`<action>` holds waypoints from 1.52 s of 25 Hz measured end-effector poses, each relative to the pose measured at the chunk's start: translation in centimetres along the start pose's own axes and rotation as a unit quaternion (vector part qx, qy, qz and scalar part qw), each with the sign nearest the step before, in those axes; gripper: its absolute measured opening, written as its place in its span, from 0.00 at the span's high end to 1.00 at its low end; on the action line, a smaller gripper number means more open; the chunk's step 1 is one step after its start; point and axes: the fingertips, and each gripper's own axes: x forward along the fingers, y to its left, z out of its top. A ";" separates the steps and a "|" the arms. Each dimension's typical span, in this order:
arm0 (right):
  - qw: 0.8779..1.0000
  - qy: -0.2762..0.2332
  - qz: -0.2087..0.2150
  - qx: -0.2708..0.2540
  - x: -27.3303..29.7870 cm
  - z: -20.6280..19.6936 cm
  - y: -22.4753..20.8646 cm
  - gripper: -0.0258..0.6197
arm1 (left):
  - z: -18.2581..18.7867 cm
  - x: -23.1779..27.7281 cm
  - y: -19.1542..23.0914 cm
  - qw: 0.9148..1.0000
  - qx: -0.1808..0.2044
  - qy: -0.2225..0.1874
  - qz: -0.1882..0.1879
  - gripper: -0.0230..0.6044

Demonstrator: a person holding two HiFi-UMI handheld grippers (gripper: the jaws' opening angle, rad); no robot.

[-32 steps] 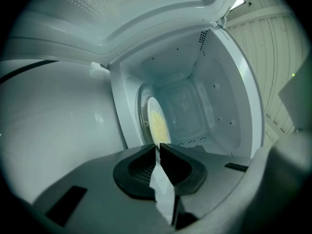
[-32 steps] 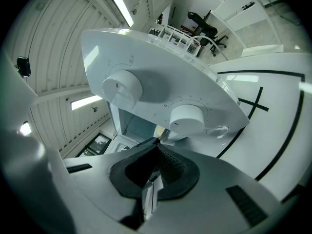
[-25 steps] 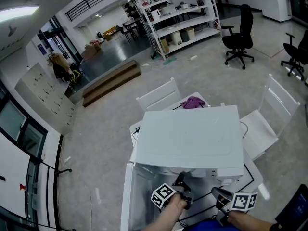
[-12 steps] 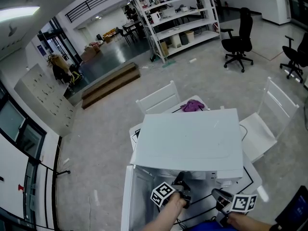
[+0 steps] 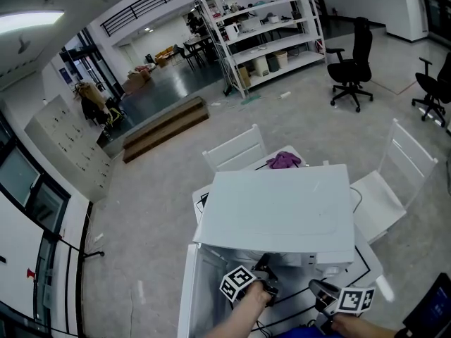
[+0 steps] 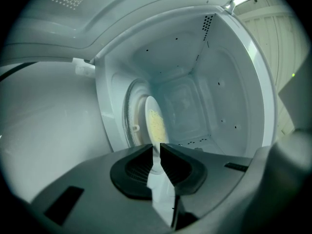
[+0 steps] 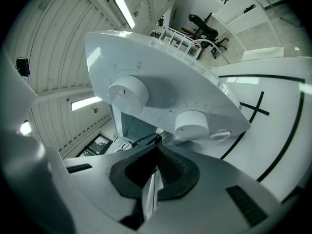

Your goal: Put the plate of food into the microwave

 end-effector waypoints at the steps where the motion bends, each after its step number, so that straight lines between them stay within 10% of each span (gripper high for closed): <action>1: 1.000 0.000 0.001 0.000 0.0 0.0 0.0 0.96 | 0.0 0.0 0.0 1.000 0.002 0.001 0.002 0.91; 38: 0.992 0.056 0.085 -0.079 -1.8 -0.8 2.8 0.96 | -4.9 -11.8 -1.8 0.989 0.119 -0.078 -0.032 0.91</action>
